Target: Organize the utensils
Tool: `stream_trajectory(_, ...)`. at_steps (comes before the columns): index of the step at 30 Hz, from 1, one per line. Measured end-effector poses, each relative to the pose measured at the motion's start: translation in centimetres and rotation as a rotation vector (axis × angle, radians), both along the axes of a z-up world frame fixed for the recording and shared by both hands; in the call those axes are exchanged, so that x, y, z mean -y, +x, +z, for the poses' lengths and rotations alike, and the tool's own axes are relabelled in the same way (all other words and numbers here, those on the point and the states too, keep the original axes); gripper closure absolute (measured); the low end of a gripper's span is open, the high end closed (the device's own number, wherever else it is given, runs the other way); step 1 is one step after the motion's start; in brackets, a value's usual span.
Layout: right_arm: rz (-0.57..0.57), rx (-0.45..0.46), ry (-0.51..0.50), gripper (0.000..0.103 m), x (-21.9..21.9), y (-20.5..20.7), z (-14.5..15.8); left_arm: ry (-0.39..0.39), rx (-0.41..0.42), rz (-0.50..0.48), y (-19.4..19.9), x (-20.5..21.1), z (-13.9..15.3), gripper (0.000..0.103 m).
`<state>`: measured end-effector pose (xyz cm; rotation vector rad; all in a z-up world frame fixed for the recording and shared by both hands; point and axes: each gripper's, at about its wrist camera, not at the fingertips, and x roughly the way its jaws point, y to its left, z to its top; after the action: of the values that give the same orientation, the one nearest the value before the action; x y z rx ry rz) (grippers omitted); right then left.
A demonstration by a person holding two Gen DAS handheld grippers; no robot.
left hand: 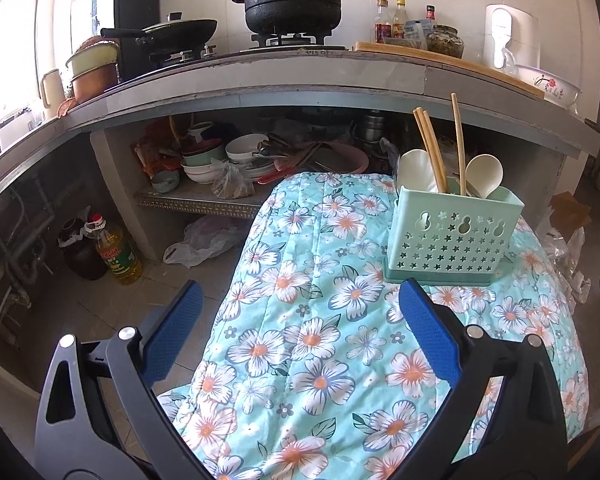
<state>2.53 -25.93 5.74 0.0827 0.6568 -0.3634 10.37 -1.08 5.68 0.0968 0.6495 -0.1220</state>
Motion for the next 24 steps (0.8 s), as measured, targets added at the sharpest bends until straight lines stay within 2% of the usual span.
stream_trajectory(24,0.008,0.002,-0.004,0.007,-0.04,0.01,0.20,-0.027,0.008,-0.027,-0.27,0.28,0.61,0.008)
